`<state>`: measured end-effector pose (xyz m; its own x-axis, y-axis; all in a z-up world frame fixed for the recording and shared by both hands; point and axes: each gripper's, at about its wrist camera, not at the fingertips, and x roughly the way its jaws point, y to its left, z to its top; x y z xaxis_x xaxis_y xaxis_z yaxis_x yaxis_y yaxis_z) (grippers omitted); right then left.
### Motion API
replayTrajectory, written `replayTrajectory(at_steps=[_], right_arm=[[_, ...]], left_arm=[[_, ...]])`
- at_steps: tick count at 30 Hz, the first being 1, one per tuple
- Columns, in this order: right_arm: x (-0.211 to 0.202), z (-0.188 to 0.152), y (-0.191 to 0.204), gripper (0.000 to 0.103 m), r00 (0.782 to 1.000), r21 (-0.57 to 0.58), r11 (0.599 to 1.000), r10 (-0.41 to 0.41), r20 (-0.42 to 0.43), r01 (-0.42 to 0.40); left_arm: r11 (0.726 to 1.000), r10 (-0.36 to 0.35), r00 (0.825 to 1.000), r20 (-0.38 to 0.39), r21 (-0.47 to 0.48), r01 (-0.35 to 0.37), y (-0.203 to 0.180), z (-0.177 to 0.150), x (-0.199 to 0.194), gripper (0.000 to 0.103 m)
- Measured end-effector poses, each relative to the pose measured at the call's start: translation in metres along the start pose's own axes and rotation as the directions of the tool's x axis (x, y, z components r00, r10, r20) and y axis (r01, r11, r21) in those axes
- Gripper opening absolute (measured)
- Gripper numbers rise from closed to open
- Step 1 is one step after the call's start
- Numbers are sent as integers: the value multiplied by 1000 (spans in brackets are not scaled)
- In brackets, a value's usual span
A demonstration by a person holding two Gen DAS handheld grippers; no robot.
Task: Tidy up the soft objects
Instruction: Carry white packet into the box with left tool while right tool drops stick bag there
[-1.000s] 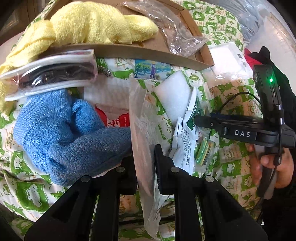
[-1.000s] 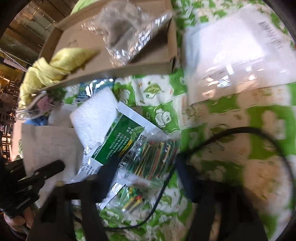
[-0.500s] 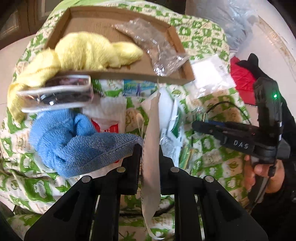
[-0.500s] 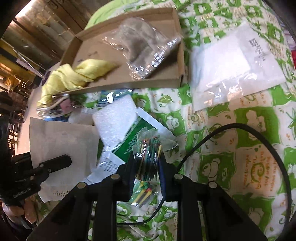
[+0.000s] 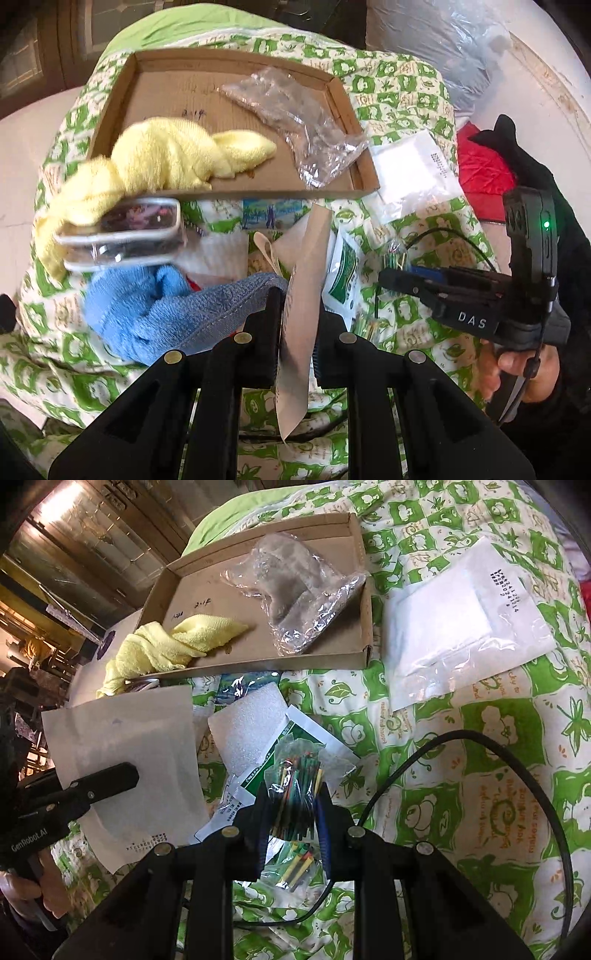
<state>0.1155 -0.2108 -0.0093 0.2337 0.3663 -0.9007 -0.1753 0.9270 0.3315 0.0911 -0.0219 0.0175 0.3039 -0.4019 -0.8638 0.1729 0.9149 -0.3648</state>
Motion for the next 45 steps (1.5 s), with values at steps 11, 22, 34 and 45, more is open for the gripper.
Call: replayTrajectory(at_steps=[11, 22, 34, 45], right_arm=[[-5, 6, -2, 21, 1000, 0, 1000, 12, 18, -12], [-1, 11, -3, 21, 1000, -1, 1000, 16, 15, -16], [1, 10, -1, 21, 1000, -3, 1000, 24, 18, -24], [1, 9, -1, 21, 999, -9, 999, 33, 15, -33]], left_arm=[[999, -48, 998, 45, 1, 48, -7, 52, -14, 13], [989, -100, 995, 32, -103, 103, 28, 72, -3, 13], [990, -83, 987, -136, -126, 65, 32, 20, 27, 18], [990, -89, 984, -153, -118, 71, 21, -22, 26, 59]])
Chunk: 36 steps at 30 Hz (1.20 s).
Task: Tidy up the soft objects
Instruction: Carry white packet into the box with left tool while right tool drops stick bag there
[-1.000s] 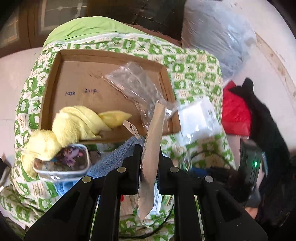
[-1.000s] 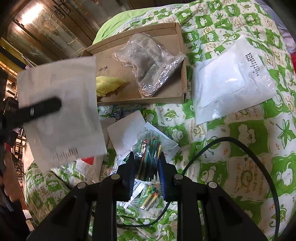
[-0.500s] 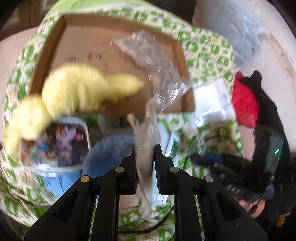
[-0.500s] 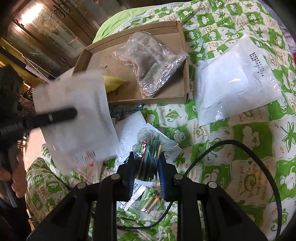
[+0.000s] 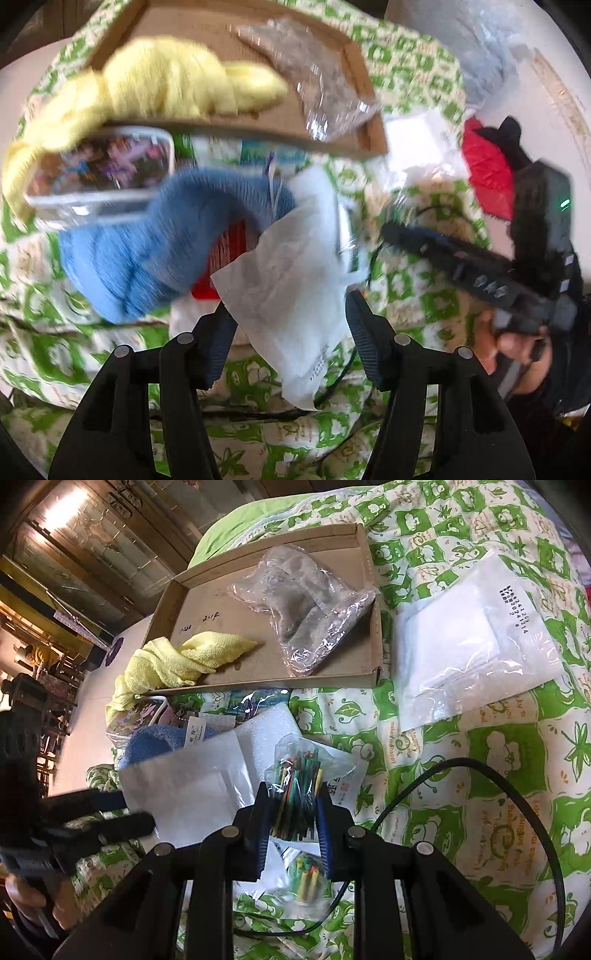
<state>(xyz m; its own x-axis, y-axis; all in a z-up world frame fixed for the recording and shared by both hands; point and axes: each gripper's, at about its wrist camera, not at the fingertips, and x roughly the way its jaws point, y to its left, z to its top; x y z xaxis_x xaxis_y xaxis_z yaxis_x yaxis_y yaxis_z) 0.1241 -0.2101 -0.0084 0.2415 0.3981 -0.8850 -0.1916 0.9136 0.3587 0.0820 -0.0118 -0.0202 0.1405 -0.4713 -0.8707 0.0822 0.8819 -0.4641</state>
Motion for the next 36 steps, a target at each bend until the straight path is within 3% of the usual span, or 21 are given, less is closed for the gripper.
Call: replayTrajectory(at_steps=[7, 11, 12, 14, 16, 18, 26, 36], right_arm=[[-2, 1, 0, 21, 1000, -2, 1000, 3, 2, -3], [1, 1, 2, 21, 1000, -5, 1000, 5, -1, -5], [2, 0, 3, 21, 1000, -6, 1000, 6, -4, -6], [4, -1, 4, 21, 1000, -7, 1000, 6, -9, -6], [4, -2, 4, 21, 1000, -5, 1000, 5, -8, -5], [3, -2, 4, 22, 1000, -2, 1000, 5, -3, -5], [-4, 0, -1, 22, 1000, 8, 1000, 5, 17, -5], [-7, 4, -5, 22, 1000, 12, 1000, 1, 25, -1]], left_arm=[[998, 47, 995, -87, -45, -52, 15, -17, 27, 59], [999, 26, 998, -64, -28, -28, 11, -14, 32, 59], [1000, 18, 999, -51, -21, -19, 8, -14, 32, 54], [1000, 16, 999, -30, 7, -16, 0, -14, 33, 20], [999, 7, 1000, -12, 42, -7, -9, -17, 33, 14], [997, 7, 1000, 8, 70, -7, -14, -19, 31, 13], [988, -157, 983, 100, 30, 154, -11, 0, -6, 9], [991, -108, 976, 188, 99, 90, -27, 52, -44, 9]])
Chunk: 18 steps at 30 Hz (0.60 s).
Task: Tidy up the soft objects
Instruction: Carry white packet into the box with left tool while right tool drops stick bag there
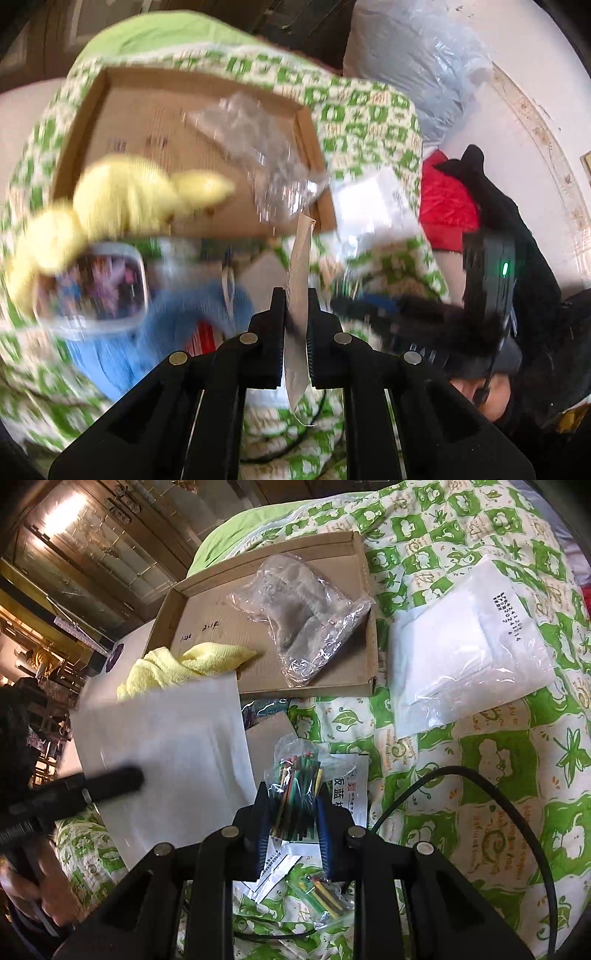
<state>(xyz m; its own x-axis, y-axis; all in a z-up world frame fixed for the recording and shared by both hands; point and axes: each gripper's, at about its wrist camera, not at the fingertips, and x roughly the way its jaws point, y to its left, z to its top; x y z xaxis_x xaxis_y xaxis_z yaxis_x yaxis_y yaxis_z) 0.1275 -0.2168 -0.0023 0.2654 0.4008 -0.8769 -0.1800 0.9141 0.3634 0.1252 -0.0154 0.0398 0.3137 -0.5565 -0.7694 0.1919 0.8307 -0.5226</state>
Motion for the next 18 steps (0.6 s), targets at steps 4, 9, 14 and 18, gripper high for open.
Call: replayTrajectory(at_steps=[4, 9, 14, 18], right_arm=[[0, 4, 0, 22, 1000, -2, 1000, -8, 3, 8], [3, 20, 4, 21, 1000, -5, 1000, -20, 10, 20], [6, 52, 13, 21, 999, -16, 1000, -21, 37, 21], [15, 79, 20, 21, 999, -18, 1000, -19, 45, 19]], left_arm=[[1000, 2, 999, 33, -3, -2, 1, 40, -1, 9], [999, 26, 997, 67, -44, -23, 22, 82, 2, 9], [993, 87, 994, 59, -86, -82, 56, 113, 15, 9], [984, 152, 987, 48, -98, -147, 81, 122, 26, 9]])
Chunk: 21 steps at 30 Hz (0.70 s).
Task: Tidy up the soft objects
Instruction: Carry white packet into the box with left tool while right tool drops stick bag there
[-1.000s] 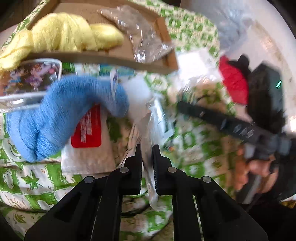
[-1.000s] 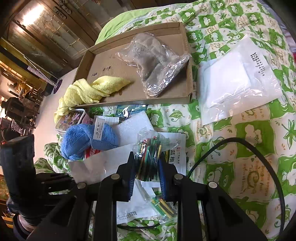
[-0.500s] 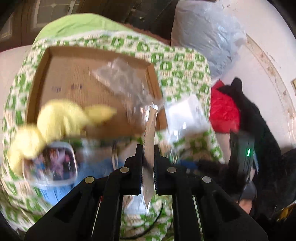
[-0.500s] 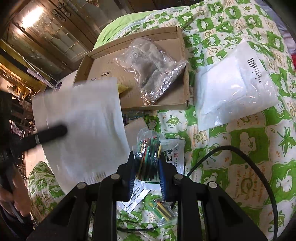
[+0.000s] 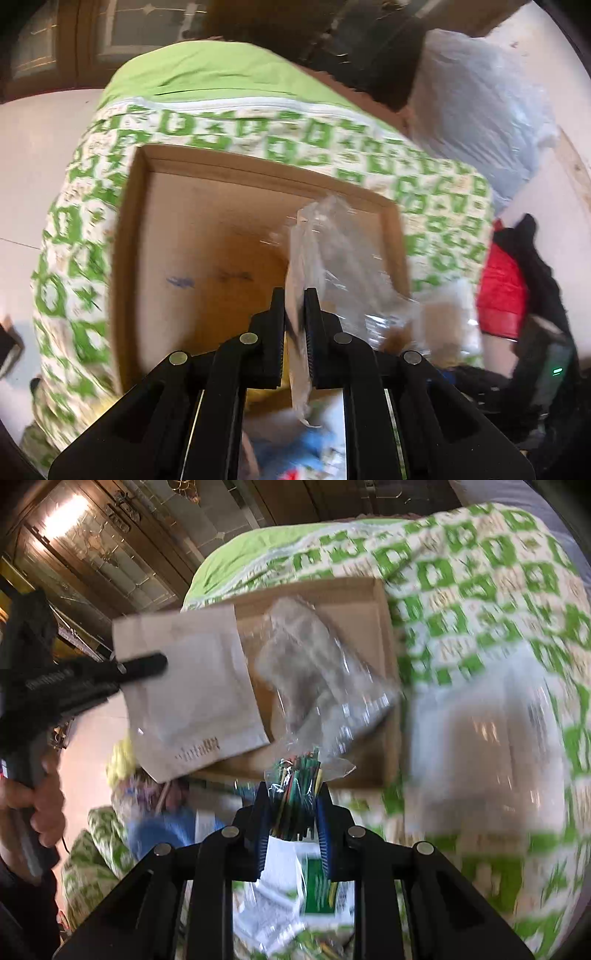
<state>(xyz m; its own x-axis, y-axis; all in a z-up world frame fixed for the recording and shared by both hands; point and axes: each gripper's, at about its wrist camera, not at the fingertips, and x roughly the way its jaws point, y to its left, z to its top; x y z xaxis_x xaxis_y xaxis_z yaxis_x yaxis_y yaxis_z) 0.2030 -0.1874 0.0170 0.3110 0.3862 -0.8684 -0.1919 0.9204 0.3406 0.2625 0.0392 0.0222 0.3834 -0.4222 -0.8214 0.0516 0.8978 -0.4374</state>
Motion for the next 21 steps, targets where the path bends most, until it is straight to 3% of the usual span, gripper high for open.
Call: replayTrajectory(at_steps=[6, 11, 21], right_arm=[[29, 30, 8, 21, 1000, 10, 1000, 16, -24, -16], [48, 50, 21, 21, 999, -5, 999, 32, -38, -32], [80, 39, 39, 22, 995, -46, 998, 44, -91, -48]], left_arm=[[994, 106, 994, 7, 7, -106, 29, 10, 11, 9], [977, 211, 977, 21, 21, -212, 48, 14, 11, 10], [950, 303, 952, 36, 69, -305, 54, -1, 13, 12]])
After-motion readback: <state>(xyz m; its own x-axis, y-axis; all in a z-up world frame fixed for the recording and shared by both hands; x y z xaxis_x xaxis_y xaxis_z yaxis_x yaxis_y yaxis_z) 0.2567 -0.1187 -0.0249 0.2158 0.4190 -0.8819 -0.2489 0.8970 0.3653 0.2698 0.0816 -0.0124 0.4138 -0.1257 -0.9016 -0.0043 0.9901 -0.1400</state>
